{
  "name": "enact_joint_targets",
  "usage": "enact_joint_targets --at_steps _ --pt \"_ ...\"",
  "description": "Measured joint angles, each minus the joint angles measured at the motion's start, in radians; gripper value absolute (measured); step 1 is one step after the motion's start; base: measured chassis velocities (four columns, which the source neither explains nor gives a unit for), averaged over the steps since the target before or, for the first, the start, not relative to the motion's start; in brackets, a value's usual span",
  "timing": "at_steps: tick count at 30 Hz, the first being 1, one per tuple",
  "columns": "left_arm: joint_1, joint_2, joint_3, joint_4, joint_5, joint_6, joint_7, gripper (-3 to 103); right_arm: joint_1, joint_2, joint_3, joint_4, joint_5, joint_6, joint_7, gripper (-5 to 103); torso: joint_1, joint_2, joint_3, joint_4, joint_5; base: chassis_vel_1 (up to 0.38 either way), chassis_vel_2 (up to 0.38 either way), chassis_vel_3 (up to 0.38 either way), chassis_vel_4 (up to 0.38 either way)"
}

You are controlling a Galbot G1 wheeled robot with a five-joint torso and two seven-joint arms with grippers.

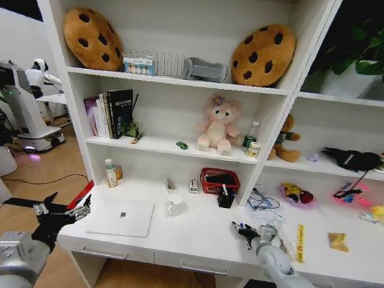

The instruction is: Organize the objects on the table.

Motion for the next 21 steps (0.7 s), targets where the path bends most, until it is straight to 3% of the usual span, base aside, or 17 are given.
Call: enact_joint_targets --at_steps 12,21 --pt "0.000 0.000 0.000 0.000 0.000 0.000 0.000 100 -0.005 -0.005 0.008 0.006 0.007 -0.001 0.006 9 0.000 0.000 0.000 0.0000 0.0002 0.000 0.000 0.000 0.000" --pt "0.000 0.000 0.000 0.000 0.000 0.000 0.000 100 -0.007 -0.018 0.049 0.063 -0.085 0.035 -0.045 8 0.000 0.000 0.000 -0.0002 0.0001 0.000 0.000 0.000 0.000"
